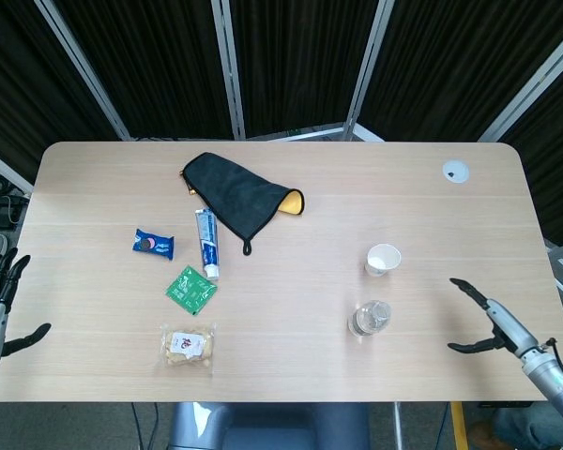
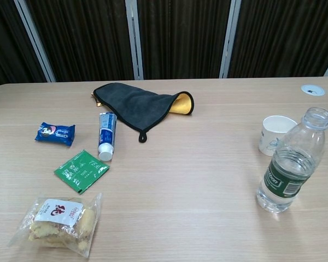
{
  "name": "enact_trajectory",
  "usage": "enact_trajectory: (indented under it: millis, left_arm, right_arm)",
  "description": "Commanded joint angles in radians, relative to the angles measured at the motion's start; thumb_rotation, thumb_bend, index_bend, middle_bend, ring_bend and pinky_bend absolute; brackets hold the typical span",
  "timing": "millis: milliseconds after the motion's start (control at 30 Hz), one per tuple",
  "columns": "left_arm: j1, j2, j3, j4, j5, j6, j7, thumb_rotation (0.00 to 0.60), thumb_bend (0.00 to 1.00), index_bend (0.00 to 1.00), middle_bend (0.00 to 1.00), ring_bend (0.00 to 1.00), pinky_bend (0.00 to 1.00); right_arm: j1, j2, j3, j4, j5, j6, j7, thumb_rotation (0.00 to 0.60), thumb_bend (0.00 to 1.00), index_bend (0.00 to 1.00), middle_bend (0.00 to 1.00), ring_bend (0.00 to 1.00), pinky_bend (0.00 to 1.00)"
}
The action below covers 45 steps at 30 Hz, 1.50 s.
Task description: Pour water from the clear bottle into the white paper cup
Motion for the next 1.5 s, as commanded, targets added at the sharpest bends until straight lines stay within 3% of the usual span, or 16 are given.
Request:
enact_trajectory:
  millis: [33, 233, 567, 867, 1500]
  left_arm:
    - [-0.001, -0.002, -0.001, 0.0, -0.004, -0.003, 0.002, 0.6, 0.0, 0.0, 0.0, 0.0, 0.0]
    - [-0.003, -0.003, -0.007, 0.004, -0.019, -0.009, 0.005, 0.6, 0.0, 0.0, 0.0, 0.0, 0.0]
    - [-0.013, -0.007, -0.006, 0.012, -0.038, -0.037, 0.004, 0.6, 0.0, 0.0, 0.0, 0.0, 0.0]
    - [-0.015, -0.008, -0.009, 0.013, -0.045, -0.039, 0.005, 0.6, 0.0, 0.0, 0.0, 0.0, 0.0]
    - [-0.014, -0.011, -0.01, 0.013, -0.046, -0.03, 0.01, 0.6, 0.0, 0.0, 0.0, 0.0, 0.0]
  right_arm:
    - [0.037, -0.032, -0.023, 0.011, -0.04, -0.013, 0.013, 0.6, 0.0, 0.0, 0.01, 0.0, 0.0]
    - [0.07, -0.071, -0.016, -0.028, -0.038, -0.017, -0.006, 0.6, 0.0, 0.0, 0.03, 0.0, 0.0]
    - [0.104, -0.179, 0.038, -0.066, 0.058, -0.076, -0.144, 0.6, 0.0, 0.0, 0.03, 0.0, 0.0]
    - [0.126, -0.208, 0.037, -0.093, 0.077, -0.092, -0.17, 0.6, 0.0, 0.0, 0.05, 0.0, 0.0]
    - [0.132, -0.312, 0.07, -0.047, 0.151, -0.107, -0.239, 0.6, 0.0, 0.02, 0.12, 0.01, 0.0]
